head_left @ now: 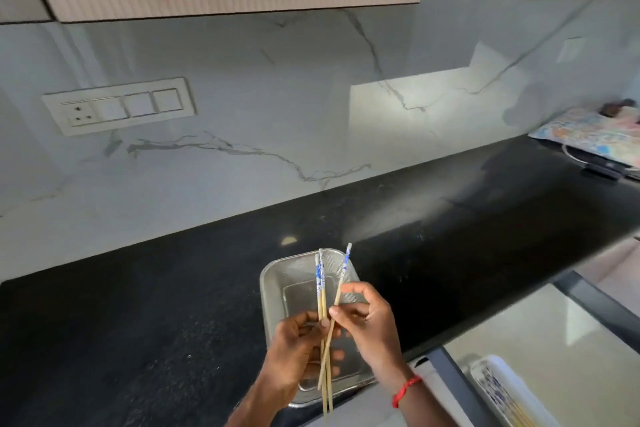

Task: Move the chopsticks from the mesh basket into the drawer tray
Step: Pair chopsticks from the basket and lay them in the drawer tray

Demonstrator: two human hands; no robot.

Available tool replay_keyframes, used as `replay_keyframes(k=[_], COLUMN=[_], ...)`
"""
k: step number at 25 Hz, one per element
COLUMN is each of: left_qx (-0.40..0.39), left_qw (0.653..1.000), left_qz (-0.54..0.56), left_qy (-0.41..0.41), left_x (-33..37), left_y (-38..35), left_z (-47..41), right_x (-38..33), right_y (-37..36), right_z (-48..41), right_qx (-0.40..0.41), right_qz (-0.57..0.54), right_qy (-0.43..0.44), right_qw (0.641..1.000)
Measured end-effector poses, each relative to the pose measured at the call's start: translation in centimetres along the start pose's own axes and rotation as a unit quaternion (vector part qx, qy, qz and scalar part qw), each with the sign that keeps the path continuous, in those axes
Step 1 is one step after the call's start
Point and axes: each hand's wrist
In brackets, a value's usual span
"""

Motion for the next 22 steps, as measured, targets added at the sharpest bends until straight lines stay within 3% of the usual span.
replay_keyframes(k=[9,12,16,22], left_qx=[-0.09,-0.112,-0.106,-0.098], left_qw=[0.993,0.989,0.987,0.983], left_qz=[-0.068,-0.092,-0.114,-0.155], left_qy=[0.016,0.024,0.031,0.027], left_x=[-3.2,-4.0,-5.5,-9.7], left_y=[-8.2,-10.4,-14.0,-21.2], left_z=[-1.1,-1.0,-0.7,0.9], right_x=[0.9,1.2,2.2,5.7], right_y=[10.1,12.5,15.4,21.9], right_z=[1.8,1.9,3.4,6.5], right_qx=[0.012,0.053,0.052,0.06], right_qz=[-0.054,-0.053,-0.026,-0.007], right_qy=[-0.097,-0.096,-0.072,-0.103], right_qw=[0.994,0.993,0.996,0.993])
Point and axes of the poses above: each hand's wrist, its own z-axis away from the middle knuckle, its own y-axis out of the back of the hand, x = y × z, and after that the axes turned 9 degrees about z, right-handed
